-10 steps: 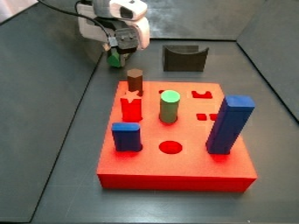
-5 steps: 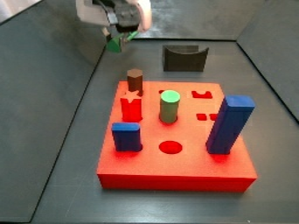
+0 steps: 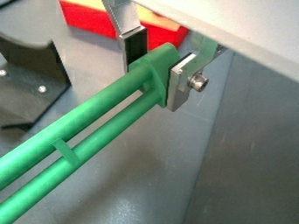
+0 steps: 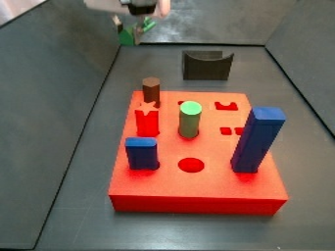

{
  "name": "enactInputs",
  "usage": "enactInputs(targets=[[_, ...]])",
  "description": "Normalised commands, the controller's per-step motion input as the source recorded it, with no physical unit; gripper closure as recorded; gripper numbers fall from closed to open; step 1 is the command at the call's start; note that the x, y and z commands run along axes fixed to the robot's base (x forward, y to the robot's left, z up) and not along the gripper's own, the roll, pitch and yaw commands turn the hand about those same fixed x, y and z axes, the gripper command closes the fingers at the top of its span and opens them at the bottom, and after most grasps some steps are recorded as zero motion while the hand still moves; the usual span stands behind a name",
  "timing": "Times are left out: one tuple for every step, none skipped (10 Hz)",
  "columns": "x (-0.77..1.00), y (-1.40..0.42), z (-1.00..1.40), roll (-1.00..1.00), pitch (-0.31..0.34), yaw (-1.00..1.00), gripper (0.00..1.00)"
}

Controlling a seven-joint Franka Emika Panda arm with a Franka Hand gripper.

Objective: Pick up the 3 prong object. Move up. Place the 3 prong object on the fixture. Regrasp the 3 prong object. Move to above the board. Insert the 3 prong object.
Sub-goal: Place the 3 prong object on the fixture.

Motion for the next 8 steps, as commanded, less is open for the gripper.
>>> enactInputs(targets=[[-0.02,0.01,1.00,0.05,0.035,-0.01,1.00],[-0.02,0.02,1.00,0.07,0.040,-0.02,1.00],[-0.03,0.03,0.98,0.08,0.048,-0.02,1.00],[-0.02,0.02,0.83,0.09,0.056,-0.02,1.00],[-0.01,0.02,0.68,0.09,0.062,-0.01,1.00],[0.00,0.02,0.53,0.09,0.068,0.00,1.00],[0.00,0.02,0.33,0.10,0.079,0.00,1.00],[0.00,0.01,0.18,0.09,0.082,0.01,1.00]])
